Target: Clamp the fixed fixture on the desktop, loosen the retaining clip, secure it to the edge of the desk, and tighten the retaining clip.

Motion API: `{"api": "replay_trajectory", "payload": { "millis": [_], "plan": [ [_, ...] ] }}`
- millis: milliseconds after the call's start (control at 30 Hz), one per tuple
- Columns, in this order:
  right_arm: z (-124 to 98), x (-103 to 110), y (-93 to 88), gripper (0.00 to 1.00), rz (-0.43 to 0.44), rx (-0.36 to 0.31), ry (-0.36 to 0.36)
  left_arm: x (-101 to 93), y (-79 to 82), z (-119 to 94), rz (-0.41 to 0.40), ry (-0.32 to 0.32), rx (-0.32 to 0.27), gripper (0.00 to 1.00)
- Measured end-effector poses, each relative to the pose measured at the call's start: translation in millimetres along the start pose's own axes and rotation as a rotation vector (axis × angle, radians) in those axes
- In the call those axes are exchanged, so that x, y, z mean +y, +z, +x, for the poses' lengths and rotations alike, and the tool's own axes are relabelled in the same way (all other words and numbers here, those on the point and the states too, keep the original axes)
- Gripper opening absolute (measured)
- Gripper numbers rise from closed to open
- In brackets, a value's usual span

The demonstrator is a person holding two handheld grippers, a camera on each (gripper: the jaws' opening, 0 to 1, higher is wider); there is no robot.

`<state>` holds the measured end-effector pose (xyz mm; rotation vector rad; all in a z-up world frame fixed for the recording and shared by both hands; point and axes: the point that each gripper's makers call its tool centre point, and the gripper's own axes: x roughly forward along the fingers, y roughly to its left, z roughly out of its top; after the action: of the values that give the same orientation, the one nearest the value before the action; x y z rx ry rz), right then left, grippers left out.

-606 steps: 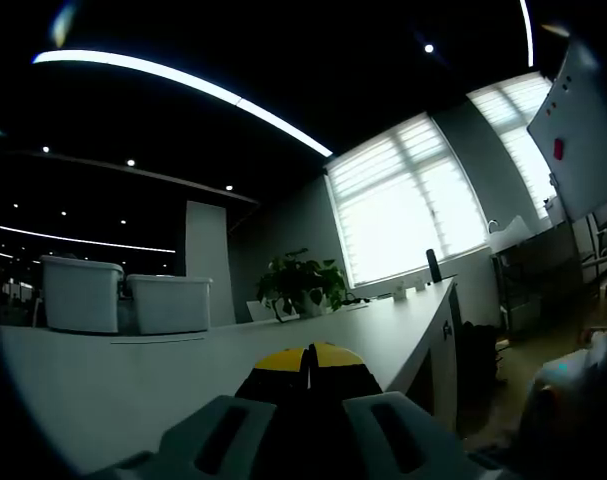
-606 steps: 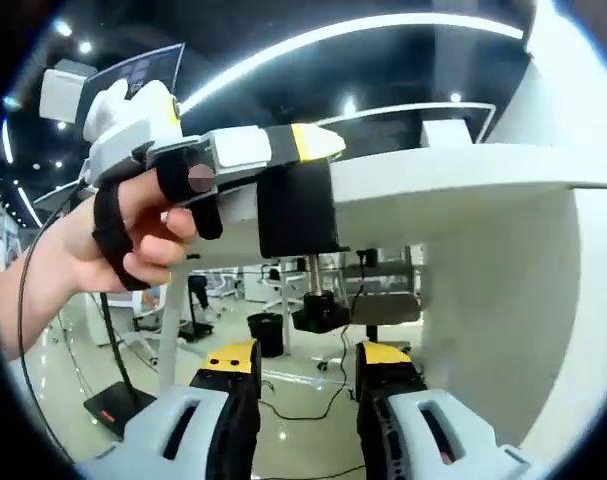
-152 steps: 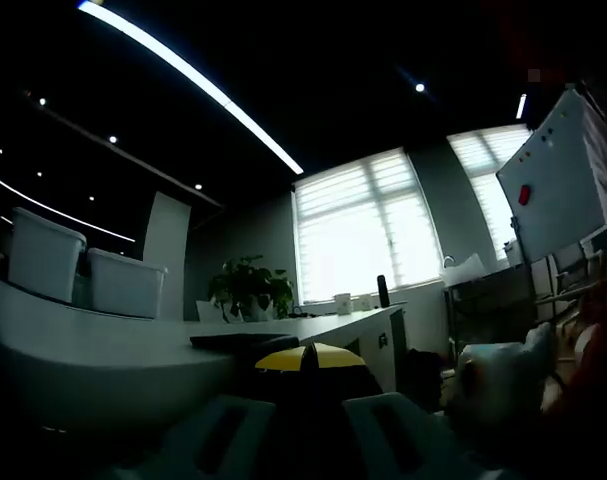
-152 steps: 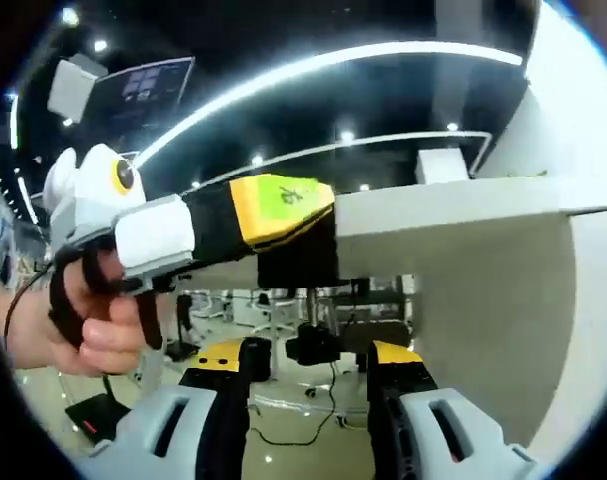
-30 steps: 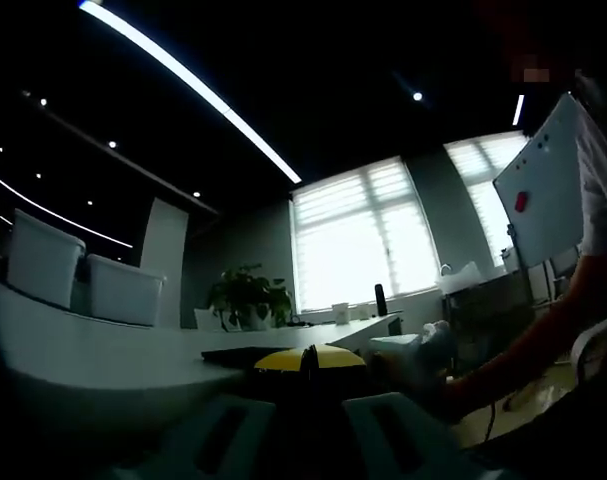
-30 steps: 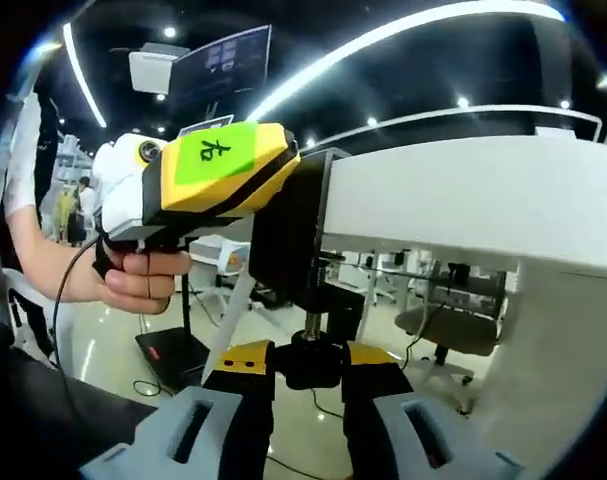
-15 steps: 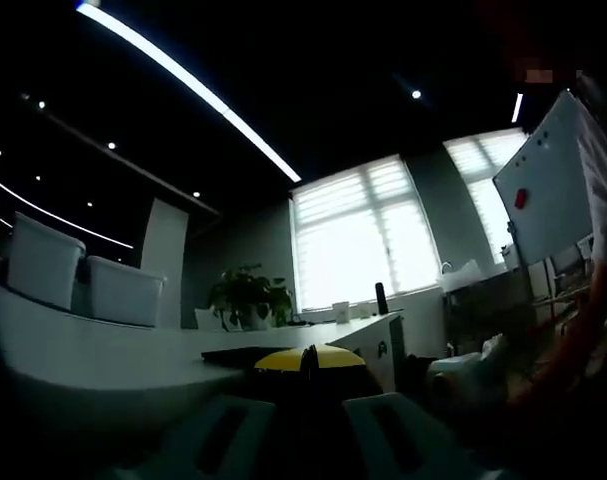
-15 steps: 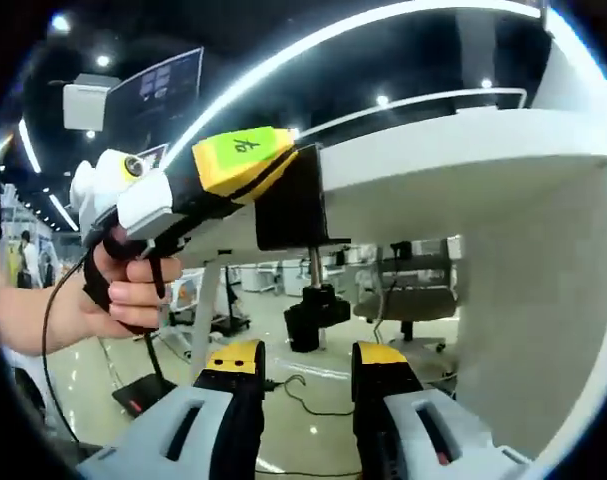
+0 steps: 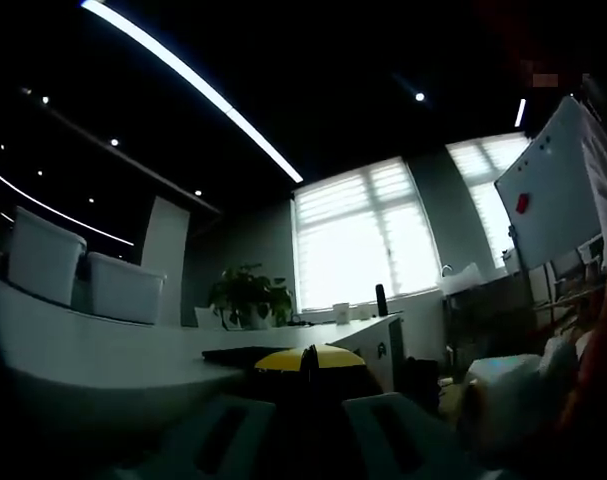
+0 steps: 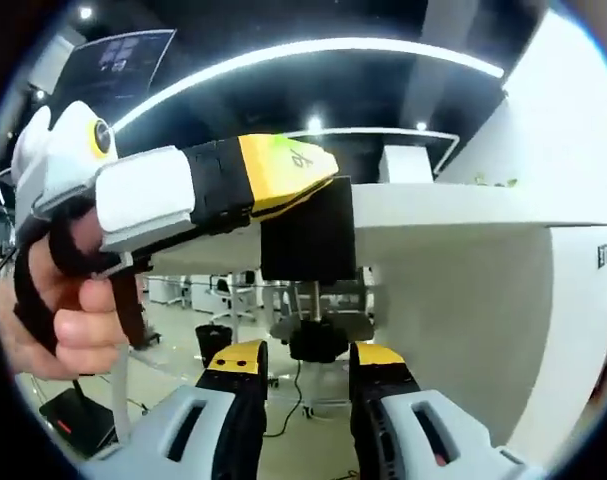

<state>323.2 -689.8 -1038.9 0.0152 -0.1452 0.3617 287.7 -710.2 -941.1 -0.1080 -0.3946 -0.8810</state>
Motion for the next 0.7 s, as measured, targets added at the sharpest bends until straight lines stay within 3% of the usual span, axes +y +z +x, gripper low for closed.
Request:
{"api": "replay_trajectory", "payload": {
  "millis": [200,300,367,500,700],
  "plan": [
    [10.0,-0.7,-2.1,0.3,-0.002,0.0,-0.016,-0.9,-0.1,-0.2,0.018,0.003,0.003,0.02],
    [10.9,-5.0,-2.6,0.24,-0.027,-0.004,-0.025,-0.6,1.3,-0.6,0.015,0.001,-0.002,0.02],
    [11.6,-2.9,-3.0,0.24,-0.034,-0.007,-0.002,-0.6,1.3,-0.8,0.011,0.0,-0.004,0.02],
    [8.9,-0.9,-4.4,0.24,-0.054,-0.026,0.068,-0.6,1.1,-1.0,0.007,-0.001,-0.003,0.02],
    [10.3,1.8,-5.0,0.24,-0.083,-0.021,0.287,0.0,0.5,-0.8,0.0,-0.001,-0.003,0.02]
  ]
}}
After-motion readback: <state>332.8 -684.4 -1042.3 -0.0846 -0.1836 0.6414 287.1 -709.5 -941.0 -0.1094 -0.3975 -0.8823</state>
